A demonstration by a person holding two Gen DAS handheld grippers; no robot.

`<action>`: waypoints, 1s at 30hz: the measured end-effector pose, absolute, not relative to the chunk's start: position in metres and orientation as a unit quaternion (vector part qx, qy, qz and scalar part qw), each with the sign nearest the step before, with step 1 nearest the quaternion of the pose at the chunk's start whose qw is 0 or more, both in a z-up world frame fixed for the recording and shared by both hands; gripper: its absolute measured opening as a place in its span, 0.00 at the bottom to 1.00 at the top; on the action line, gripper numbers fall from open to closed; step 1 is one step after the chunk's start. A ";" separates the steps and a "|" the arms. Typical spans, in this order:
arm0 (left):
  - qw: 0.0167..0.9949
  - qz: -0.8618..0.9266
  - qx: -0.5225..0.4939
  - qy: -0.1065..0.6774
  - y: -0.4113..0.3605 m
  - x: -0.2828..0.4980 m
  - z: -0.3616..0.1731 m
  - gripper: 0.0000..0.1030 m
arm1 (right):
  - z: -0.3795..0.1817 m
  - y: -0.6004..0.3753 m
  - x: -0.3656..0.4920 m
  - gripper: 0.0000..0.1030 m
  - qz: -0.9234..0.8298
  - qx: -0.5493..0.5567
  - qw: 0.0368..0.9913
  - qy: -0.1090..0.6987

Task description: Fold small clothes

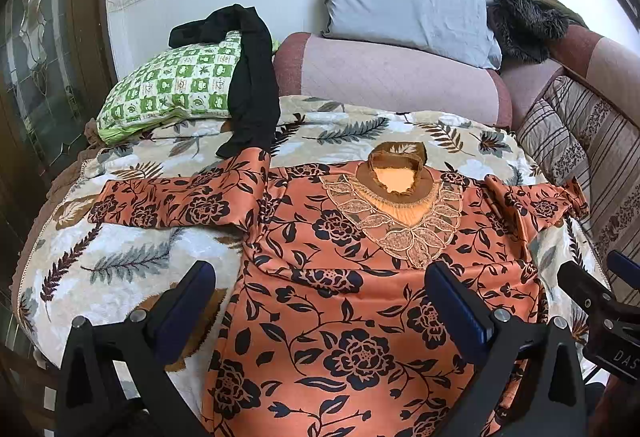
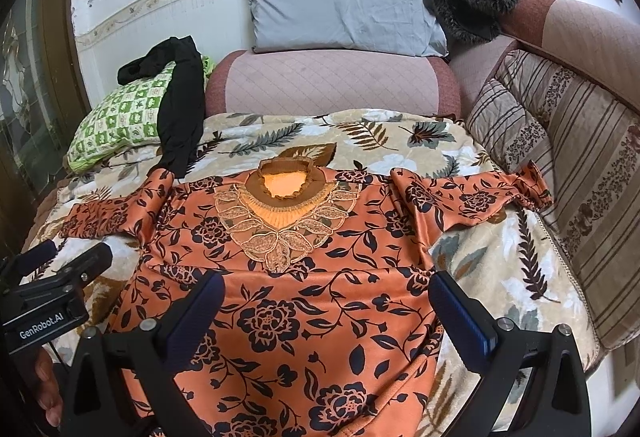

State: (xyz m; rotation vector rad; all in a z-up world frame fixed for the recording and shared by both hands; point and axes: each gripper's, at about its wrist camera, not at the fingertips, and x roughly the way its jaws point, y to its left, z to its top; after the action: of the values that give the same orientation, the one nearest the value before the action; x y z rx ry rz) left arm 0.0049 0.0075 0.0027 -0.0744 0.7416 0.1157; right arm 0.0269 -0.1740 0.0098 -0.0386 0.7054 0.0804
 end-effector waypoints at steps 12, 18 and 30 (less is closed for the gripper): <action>0.889 0.060 -0.006 0.453 0.019 0.037 -0.085 1.00 | -0.052 -0.343 0.086 1.00 0.022 0.247 0.887 0.390; 0.882 0.056 0.006 0.467 0.013 0.052 -0.113 1.00 | -0.114 -0.511 0.164 1.00 -0.010 0.495 0.792 0.358; 0.883 0.060 0.007 0.466 0.032 0.058 -0.118 1.00 | -0.145 -0.573 0.292 0.12 -0.068 0.518 0.766 0.374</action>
State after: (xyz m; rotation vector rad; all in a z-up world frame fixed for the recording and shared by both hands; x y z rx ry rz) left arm 0.0582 0.0317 -0.1178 0.0140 0.9691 0.1249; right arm 0.2921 -0.5729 -0.1446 1.1245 0.8134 -0.1486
